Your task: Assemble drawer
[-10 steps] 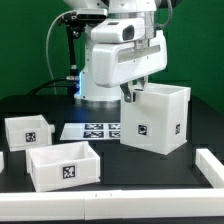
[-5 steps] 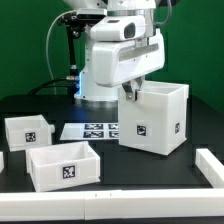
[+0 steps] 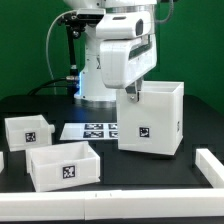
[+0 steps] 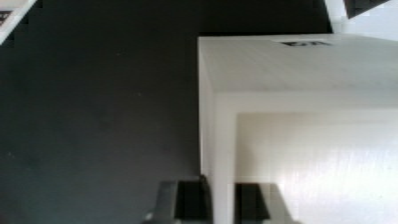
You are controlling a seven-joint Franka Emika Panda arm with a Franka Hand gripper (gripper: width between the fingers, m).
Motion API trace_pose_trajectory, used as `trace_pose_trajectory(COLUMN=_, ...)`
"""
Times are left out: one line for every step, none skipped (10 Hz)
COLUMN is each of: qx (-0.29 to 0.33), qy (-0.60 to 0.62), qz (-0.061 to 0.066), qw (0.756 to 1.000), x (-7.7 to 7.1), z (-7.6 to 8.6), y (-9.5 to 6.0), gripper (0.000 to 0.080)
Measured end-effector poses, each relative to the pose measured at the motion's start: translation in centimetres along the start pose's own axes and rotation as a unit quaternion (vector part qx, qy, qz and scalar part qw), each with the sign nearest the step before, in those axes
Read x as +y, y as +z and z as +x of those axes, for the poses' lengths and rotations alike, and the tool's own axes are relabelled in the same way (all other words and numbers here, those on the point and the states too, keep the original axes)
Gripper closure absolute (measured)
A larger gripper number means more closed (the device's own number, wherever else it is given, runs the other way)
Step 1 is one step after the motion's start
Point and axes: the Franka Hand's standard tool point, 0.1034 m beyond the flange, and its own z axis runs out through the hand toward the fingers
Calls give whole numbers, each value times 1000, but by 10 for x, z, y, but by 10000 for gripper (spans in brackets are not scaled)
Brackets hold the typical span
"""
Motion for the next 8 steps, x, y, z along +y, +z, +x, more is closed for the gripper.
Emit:
trace_pose_trajectory(qx=1, qy=18, qz=-2, qw=1000, x=3, z=1, y=-1, gripper=765)
trace_pose_trajectory(qx=5, qy=17, qz=-8, qw=1000, x=13, z=7, y=-6, gripper=765)
trace_pose_trajectory(qx=11, qy=2, qz=-15, qw=1000, x=25, z=17, y=-14, gripper=765)
trace_pose_trajectory(qx=14, qy=-7, qz=-20, qw=1000, x=29, z=24, y=-16, gripper=765)
trace_pose_trajectory(qx=11, qy=-5, qz=-16, qw=1000, x=26, z=19, y=-12, gripper=765)
trace_pose_trajectory(qx=10, qy=-9, qz=-14, qw=1000, x=26, z=18, y=-11, gripper=765)
trace_pose_trajectory(qx=7, qy=-44, qz=-15, qw=999, x=26, z=17, y=-11, gripper=765)
trace_pose_trajectory(qx=6, qy=-92, qz=-16, qw=996, x=28, z=15, y=-11, gripper=765)
